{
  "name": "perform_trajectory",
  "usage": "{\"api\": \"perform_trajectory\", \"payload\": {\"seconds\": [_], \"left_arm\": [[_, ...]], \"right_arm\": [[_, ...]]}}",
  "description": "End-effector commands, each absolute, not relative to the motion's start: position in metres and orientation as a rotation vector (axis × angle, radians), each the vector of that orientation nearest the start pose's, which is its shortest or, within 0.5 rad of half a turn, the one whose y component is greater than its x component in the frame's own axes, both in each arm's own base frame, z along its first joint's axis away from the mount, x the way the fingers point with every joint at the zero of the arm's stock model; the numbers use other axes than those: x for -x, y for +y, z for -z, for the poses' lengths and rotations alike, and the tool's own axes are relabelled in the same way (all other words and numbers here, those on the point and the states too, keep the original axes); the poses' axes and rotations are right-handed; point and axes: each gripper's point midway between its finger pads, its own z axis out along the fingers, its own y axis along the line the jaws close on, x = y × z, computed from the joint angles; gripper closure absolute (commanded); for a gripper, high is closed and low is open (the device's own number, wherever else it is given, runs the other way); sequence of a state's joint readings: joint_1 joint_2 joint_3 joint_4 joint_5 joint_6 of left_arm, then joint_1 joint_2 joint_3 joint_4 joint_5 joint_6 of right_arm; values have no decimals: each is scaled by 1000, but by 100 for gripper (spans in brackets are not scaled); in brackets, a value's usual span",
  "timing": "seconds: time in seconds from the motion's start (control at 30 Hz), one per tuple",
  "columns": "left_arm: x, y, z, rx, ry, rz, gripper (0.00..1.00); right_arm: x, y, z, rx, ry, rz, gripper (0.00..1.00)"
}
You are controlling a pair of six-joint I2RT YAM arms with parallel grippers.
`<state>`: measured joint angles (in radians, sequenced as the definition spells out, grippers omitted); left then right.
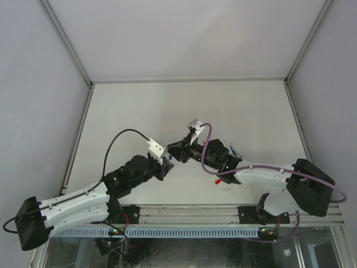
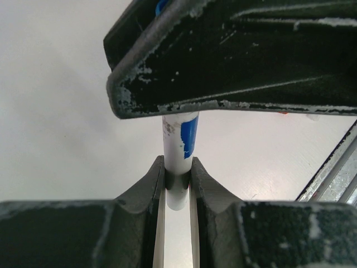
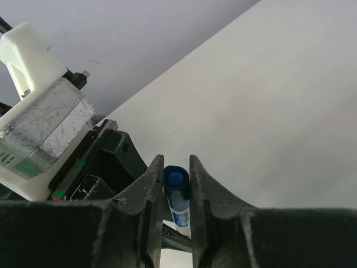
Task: Insert the pens into the pen caps
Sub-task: Press the pen cap onto the pen.
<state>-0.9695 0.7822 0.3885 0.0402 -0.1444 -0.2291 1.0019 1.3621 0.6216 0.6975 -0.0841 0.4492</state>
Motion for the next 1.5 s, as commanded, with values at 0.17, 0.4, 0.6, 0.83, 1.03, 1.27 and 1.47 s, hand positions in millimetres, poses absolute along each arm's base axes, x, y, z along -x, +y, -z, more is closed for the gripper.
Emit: {"api": "perform_trajectory", "payload": {"seconds": [0.17, 0.4, 0.6, 0.83, 1.03, 1.27, 1.47], "left_arm": [[-200, -250, -297, -310, 1389, 931, 100], [-187, -241, -336, -285, 1313, 1002, 100], [-176, -235, -365, -284, 1243, 1044, 100], [-152, -232, -396, -347, 1166, 1136, 100], [-141, -224, -414, -360, 1123, 1157, 100], [-124, -225, -437, -382, 1064, 1248, 100], [-122, -222, -444, -379, 1044, 1259, 100]], "right_arm": [[-111, 378, -104, 795, 2050, -1222, 100], [-94, 376, -102, 839, 2063, -1199, 100], [-82, 373, -98, 888, 2079, -1180, 100], [-58, 367, -94, 966, 2084, -1195, 100], [-46, 355, -92, 1013, 2080, -1192, 100], [-42, 346, -85, 1055, 2064, -1111, 100], [-36, 337, -78, 1075, 2068, -1094, 100]]}}
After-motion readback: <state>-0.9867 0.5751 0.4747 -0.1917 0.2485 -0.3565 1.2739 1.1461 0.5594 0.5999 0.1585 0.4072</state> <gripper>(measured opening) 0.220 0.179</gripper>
